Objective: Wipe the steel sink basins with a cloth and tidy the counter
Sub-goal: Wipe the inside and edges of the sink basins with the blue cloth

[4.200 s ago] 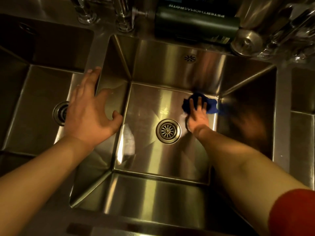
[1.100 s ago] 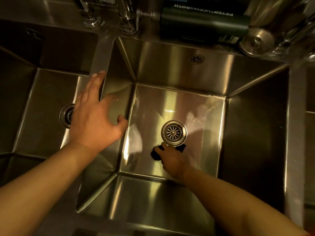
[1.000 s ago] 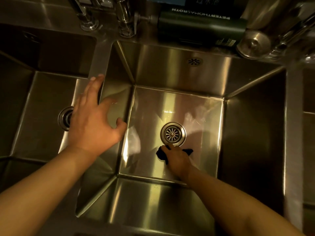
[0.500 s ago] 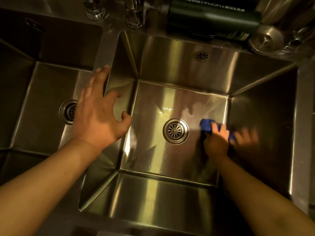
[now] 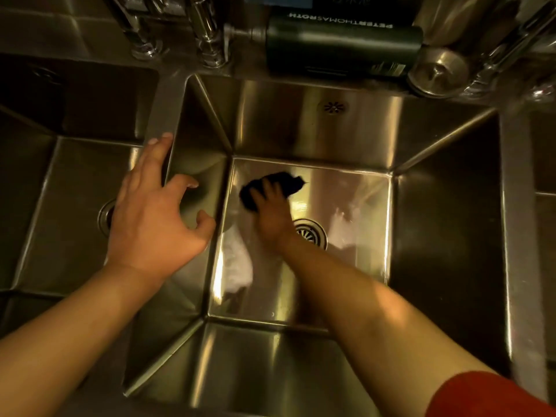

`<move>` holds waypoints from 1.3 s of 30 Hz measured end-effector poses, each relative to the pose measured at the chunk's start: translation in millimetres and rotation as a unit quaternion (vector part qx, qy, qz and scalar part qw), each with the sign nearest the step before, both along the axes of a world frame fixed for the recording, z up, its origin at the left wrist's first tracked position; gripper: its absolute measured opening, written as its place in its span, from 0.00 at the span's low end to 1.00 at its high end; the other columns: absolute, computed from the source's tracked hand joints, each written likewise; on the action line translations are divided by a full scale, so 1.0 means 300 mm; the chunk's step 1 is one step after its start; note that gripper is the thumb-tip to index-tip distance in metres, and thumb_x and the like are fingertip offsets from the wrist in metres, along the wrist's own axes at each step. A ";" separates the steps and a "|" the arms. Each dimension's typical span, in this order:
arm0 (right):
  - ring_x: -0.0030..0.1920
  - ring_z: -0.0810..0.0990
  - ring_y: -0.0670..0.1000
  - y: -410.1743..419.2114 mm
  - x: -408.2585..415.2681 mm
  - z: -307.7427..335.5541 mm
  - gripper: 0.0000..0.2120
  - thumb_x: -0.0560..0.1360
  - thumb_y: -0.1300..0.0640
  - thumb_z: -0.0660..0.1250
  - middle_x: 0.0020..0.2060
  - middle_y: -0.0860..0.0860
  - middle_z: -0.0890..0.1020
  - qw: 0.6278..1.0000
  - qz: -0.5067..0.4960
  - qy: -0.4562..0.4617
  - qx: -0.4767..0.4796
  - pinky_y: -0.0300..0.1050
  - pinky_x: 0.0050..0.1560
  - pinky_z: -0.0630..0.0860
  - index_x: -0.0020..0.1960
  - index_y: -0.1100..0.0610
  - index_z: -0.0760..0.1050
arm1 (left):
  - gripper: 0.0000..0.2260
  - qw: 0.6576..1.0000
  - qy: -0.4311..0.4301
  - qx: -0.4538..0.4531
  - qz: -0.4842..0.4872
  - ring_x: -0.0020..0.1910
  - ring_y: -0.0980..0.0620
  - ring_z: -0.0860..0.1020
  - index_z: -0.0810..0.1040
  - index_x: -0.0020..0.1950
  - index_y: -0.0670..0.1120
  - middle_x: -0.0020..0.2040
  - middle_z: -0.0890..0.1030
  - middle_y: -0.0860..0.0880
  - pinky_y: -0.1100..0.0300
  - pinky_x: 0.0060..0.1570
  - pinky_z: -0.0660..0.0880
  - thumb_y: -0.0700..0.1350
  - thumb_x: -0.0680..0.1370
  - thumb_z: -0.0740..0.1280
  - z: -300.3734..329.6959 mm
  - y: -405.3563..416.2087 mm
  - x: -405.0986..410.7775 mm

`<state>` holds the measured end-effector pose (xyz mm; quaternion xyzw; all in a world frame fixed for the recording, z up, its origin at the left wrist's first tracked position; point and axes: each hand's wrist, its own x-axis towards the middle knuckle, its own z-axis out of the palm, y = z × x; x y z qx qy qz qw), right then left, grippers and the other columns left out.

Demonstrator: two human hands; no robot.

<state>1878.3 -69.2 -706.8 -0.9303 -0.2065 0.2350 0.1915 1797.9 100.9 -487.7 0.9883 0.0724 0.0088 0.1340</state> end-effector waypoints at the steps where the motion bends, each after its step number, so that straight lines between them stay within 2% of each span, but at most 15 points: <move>1: 0.81 0.50 0.64 0.033 -0.054 -0.001 0.32 0.79 0.59 0.62 0.82 0.57 0.53 0.998 0.054 0.008 -0.004 0.62 0.76 0.58 0.81 0.52 0.59 | 0.21 1.000 0.001 0.000 0.001 0.83 0.49 0.52 0.81 0.58 0.49 0.84 0.54 0.51 0.44 0.76 0.60 0.57 0.69 0.67 -0.001 0.000 0.001; 5: 0.81 0.50 0.63 0.002 -0.298 -0.010 0.33 0.79 0.54 0.64 0.82 0.58 0.52 0.971 0.236 0.024 0.008 0.62 0.76 0.59 0.82 0.50 0.57 | 0.23 1.000 0.009 0.002 0.002 0.83 0.48 0.52 0.82 0.58 0.48 0.84 0.52 0.51 0.40 0.77 0.62 0.57 0.68 0.67 -0.001 0.002 0.005; 9: 0.81 0.52 0.61 -0.260 -0.427 -0.005 0.28 0.80 0.57 0.64 0.81 0.54 0.57 0.928 0.367 0.034 0.060 0.64 0.76 0.57 0.79 0.51 0.65 | 0.20 1.000 0.010 0.006 0.000 0.83 0.48 0.51 0.81 0.59 0.48 0.84 0.52 0.51 0.40 0.76 0.62 0.54 0.70 0.72 -0.006 0.003 0.000; 12: 0.82 0.46 0.58 -0.503 -0.442 0.012 0.31 0.82 0.52 0.64 0.83 0.51 0.50 0.901 0.434 0.017 -0.020 0.62 0.79 0.52 0.82 0.46 0.56 | 0.20 1.000 0.006 0.009 -0.003 0.83 0.46 0.52 0.81 0.60 0.47 0.84 0.54 0.50 0.39 0.76 0.62 0.53 0.71 0.72 -0.003 0.003 0.000; 15: 0.81 0.39 0.58 -0.679 -0.410 0.031 0.34 0.83 0.49 0.59 0.82 0.50 0.42 0.909 0.406 0.014 -0.090 0.61 0.80 0.42 0.83 0.43 0.45 | 0.22 1.000 0.000 0.003 -0.010 0.83 0.45 0.54 0.81 0.60 0.46 0.83 0.56 0.48 0.38 0.75 0.64 0.55 0.70 0.69 0.003 0.003 0.000; 16: 0.81 0.38 0.59 -0.718 -0.390 0.037 0.35 0.83 0.51 0.58 0.82 0.50 0.39 0.921 0.371 0.027 -0.116 0.60 0.80 0.42 0.83 0.42 0.42 | 0.22 1.000 -0.001 0.000 -0.012 0.83 0.44 0.54 0.81 0.60 0.46 0.83 0.56 0.47 0.37 0.75 0.64 0.55 0.70 0.68 0.005 0.002 0.001; 18: 0.81 0.39 0.60 -0.777 -0.353 0.051 0.36 0.83 0.53 0.58 0.81 0.52 0.37 0.959 0.236 0.050 -0.150 0.57 0.81 0.44 0.82 0.43 0.38 | 0.22 1.000 -0.004 -0.008 -0.015 0.83 0.44 0.54 0.81 0.60 0.46 0.83 0.56 0.47 0.38 0.75 0.64 0.55 0.70 0.68 0.008 0.002 -0.002; 20: 0.82 0.42 0.61 -0.795 -0.296 0.062 0.37 0.83 0.53 0.60 0.81 0.54 0.37 0.984 0.069 0.038 -0.161 0.56 0.81 0.46 0.82 0.46 0.40 | 0.22 1.000 -0.010 -0.012 -0.016 0.83 0.44 0.54 0.81 0.60 0.46 0.83 0.57 0.46 0.38 0.75 0.65 0.55 0.70 0.68 0.008 0.003 -0.002; 22: 0.82 0.46 0.61 -0.771 -0.204 0.068 0.36 0.81 0.54 0.63 0.82 0.58 0.43 0.987 -0.048 0.018 -0.155 0.59 0.80 0.45 0.83 0.51 0.46 | 0.22 1.000 -0.012 -0.013 -0.017 0.83 0.44 0.55 0.81 0.60 0.45 0.83 0.57 0.46 0.39 0.75 0.65 0.55 0.70 0.68 0.007 0.003 0.000; 24: 0.81 0.52 0.62 -0.714 -0.099 0.068 0.34 0.80 0.56 0.63 0.80 0.61 0.54 0.979 -0.111 -0.027 -0.166 0.61 0.79 0.43 0.83 0.55 0.53 | 0.22 1.000 -0.011 -0.014 -0.017 0.83 0.44 0.54 0.81 0.60 0.46 0.83 0.57 0.46 0.41 0.76 0.63 0.55 0.70 0.68 0.006 0.005 0.000; 25: 0.80 0.54 0.63 -0.673 -0.052 0.066 0.34 0.80 0.56 0.62 0.79 0.62 0.56 0.975 -0.134 -0.036 -0.172 0.61 0.79 0.44 0.82 0.56 0.53 | 0.22 1.000 -0.010 -0.014 -0.016 0.83 0.45 0.54 0.81 0.60 0.46 0.83 0.57 0.47 0.42 0.76 0.63 0.55 0.70 0.68 0.006 0.005 -0.001; 28: 0.80 0.49 0.65 -0.511 0.034 0.050 0.33 0.82 0.58 0.58 0.81 0.62 0.49 0.971 -0.183 -0.007 -0.152 0.56 0.80 0.46 0.83 0.57 0.48 | 0.22 1.000 -0.004 -0.011 -0.009 0.83 0.45 0.53 0.81 0.60 0.46 0.83 0.56 0.47 0.41 0.76 0.63 0.55 0.70 0.68 0.007 -0.001 -0.004; 31: 0.81 0.44 0.63 -0.314 0.067 0.043 0.35 0.82 0.60 0.59 0.82 0.57 0.45 0.979 -0.176 0.011 -0.106 0.58 0.79 0.51 0.83 0.50 0.47 | 0.22 1.000 0.008 -0.003 0.003 0.83 0.47 0.52 0.82 0.60 0.47 0.84 0.55 0.48 0.43 0.76 0.62 0.56 0.70 0.68 0.010 -0.007 0.000; 35: 0.81 0.45 0.63 -0.089 -0.018 0.050 0.35 0.80 0.60 0.59 0.83 0.55 0.46 0.997 -0.017 0.003 -0.069 0.59 0.78 0.52 0.83 0.50 0.49 | 0.20 1.000 0.017 0.004 0.003 0.84 0.49 0.51 0.81 0.58 0.49 0.84 0.53 0.50 0.45 0.78 0.59 0.57 0.70 0.68 0.005 -0.004 0.003; 39: 0.81 0.45 0.63 -0.001 -0.247 0.044 0.34 0.82 0.55 0.59 0.83 0.55 0.44 0.981 0.172 0.004 -0.086 0.60 0.77 0.55 0.83 0.49 0.48 | 0.19 1.000 0.012 0.005 0.002 0.84 0.50 0.50 0.81 0.57 0.49 0.84 0.52 0.51 0.41 0.78 0.61 0.56 0.70 0.68 -0.006 0.004 -0.002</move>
